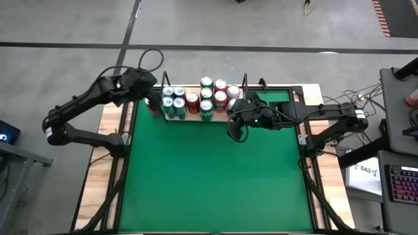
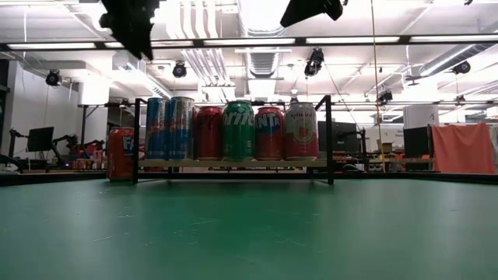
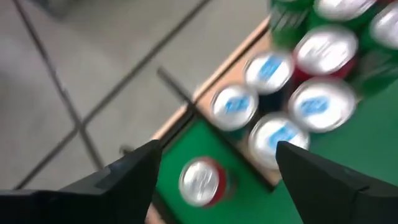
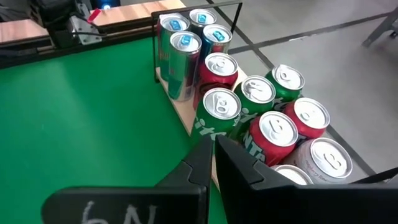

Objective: Pick and place cans onto a shelf
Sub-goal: Put the orange soda can on the shelf aligned with the other orange soda can

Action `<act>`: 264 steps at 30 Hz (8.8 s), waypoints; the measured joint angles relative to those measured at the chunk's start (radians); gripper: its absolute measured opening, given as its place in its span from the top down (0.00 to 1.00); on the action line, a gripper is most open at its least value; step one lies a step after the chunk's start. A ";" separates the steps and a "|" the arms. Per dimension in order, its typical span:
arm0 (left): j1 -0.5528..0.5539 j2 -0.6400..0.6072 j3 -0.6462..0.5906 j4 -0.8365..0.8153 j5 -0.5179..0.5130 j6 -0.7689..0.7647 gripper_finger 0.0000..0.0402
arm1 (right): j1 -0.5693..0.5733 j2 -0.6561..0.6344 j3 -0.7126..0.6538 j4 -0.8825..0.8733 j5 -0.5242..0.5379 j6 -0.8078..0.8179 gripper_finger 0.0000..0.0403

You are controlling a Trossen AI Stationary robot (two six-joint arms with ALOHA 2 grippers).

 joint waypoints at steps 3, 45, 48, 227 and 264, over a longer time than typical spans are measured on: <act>0.039 0.029 0.001 -0.088 0.000 -0.046 0.27 | 0.000 0.000 0.000 -0.014 0.000 0.000 0.97; 0.278 -0.069 -0.369 0.145 0.243 0.012 0.24 | 0.000 0.000 0.000 -0.019 -0.008 -0.026 0.97; 0.300 -0.060 -0.369 0.114 0.261 0.173 0.25 | 0.000 0.000 0.000 -0.019 -0.008 -0.026 0.97; -0.691 0.203 0.244 0.069 0.207 0.444 0.31 | 0.038 0.019 0.000 0.067 -0.401 -0.115 0.74; -0.694 0.412 0.243 0.232 0.186 0.450 0.28 | 0.106 0.217 -0.001 0.290 -0.419 -0.168 0.29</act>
